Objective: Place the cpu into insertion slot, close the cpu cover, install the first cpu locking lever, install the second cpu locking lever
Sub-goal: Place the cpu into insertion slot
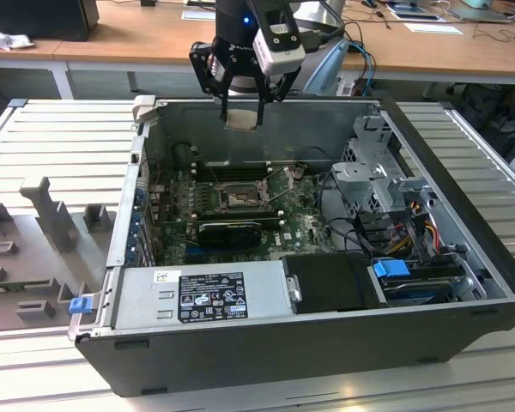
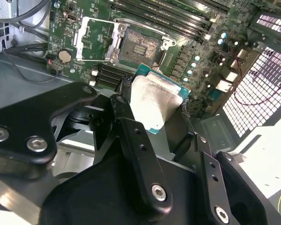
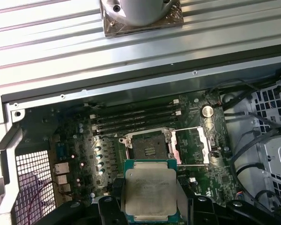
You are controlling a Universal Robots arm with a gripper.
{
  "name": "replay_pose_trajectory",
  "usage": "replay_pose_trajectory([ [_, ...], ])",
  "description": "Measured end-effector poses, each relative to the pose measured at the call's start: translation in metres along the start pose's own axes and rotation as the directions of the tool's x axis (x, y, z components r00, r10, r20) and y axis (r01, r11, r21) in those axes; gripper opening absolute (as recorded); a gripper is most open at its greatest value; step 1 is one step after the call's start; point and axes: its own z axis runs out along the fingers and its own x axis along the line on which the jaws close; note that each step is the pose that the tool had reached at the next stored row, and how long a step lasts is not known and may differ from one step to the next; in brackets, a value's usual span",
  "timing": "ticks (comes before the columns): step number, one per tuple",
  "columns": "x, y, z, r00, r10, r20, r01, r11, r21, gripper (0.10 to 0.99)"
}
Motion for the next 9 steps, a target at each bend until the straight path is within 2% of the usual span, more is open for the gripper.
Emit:
replay_pose_trajectory([
  [9,0.0000,0.0000,0.0000,0.9996,0.027,0.0024,-0.027,0.9996,-0.001,0.529],
])
